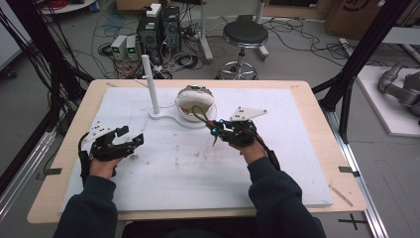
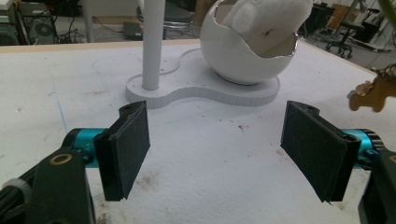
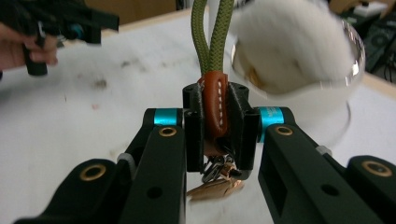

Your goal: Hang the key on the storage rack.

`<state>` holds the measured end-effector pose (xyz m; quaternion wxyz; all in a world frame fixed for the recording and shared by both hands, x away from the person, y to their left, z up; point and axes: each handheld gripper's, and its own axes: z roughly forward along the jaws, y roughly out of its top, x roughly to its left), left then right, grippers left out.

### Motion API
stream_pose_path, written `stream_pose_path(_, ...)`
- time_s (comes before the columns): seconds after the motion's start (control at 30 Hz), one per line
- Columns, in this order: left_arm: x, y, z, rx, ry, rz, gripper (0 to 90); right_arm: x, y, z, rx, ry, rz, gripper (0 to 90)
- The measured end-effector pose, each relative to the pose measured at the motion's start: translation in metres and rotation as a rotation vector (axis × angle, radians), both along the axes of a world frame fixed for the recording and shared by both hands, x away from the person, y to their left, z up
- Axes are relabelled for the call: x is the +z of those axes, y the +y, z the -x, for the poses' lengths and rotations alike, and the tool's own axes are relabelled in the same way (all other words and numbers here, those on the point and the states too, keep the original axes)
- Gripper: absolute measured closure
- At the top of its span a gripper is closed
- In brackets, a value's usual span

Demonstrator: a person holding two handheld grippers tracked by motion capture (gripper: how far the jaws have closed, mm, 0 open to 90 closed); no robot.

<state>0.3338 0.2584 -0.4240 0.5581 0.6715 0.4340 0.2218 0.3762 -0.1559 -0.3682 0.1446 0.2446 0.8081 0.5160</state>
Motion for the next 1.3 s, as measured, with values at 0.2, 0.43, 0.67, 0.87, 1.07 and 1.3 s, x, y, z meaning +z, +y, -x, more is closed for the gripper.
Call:
stream_pose_path(0.2, -0.001, 0.003, 0.001, 0.005, -0.011, -0.007, 24.3, 0.027, 0.038, -0.015, 0.042, -0.063, -0.013, 78.8)
stream_pose_path(0.43, -0.001, 0.005, 0.0, 0.007, -0.02, -0.008, 24.3, 0.046, 0.084, -0.034, 0.084, -0.1, 0.019, 78.8)
stream_pose_path(0.67, -0.002, 0.005, 0.0, -0.002, -0.019, -0.009, 25.5, 0.05, 0.113, -0.051, 0.082, -0.098, 0.041, 78.8)
stream_pose_path(0.87, -0.003, 0.005, 0.0, 0.002, -0.019, -0.003, 25.4, 0.053, 0.133, -0.063, 0.092, -0.093, 0.029, 78.8)
stream_pose_path(1.07, -0.003, 0.004, 0.0, -0.002, -0.016, -0.007, 25.5, 0.054, 0.145, -0.074, 0.065, -0.066, 0.049, 78.8)
stream_pose_path(1.3, -0.003, 0.004, 0.0, 0.0, -0.017, -0.008, 25.5, 0.049, 0.155, -0.086, 0.016, -0.038, 0.108, 78.7)
